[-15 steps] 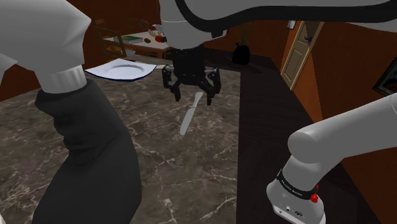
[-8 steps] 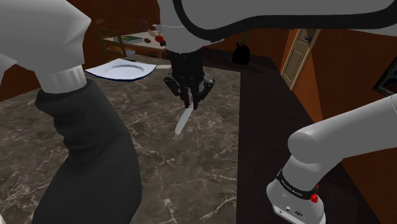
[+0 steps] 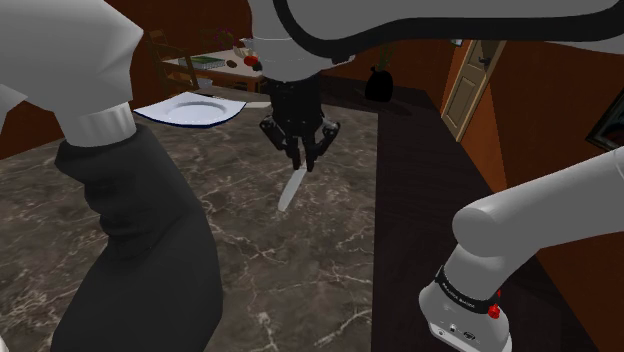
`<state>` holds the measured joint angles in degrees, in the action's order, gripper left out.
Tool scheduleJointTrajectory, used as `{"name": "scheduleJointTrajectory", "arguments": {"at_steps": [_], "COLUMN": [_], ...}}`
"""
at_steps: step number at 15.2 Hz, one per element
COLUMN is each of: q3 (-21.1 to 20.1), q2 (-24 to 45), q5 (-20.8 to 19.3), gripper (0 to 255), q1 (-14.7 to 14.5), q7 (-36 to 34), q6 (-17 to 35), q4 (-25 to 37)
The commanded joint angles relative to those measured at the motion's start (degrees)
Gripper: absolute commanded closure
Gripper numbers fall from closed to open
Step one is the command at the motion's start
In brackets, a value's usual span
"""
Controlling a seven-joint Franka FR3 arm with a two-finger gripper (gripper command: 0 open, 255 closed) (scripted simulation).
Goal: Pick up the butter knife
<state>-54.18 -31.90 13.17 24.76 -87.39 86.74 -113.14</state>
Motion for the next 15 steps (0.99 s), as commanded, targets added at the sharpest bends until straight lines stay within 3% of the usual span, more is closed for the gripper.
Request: {"name": "scheduleJointTrajectory", "arguments": {"at_steps": [1, 15], "q3": [0.10, 0.36], "q2": [0.36, 3.47], "q5": [-0.30, -2.65], "gripper": [255, 255], "q1": [0.22, 2.28], "q7": [-0.01, -0.37], "q6": [-1.29, -10.08], "q4": [1.32, 12.66]}}
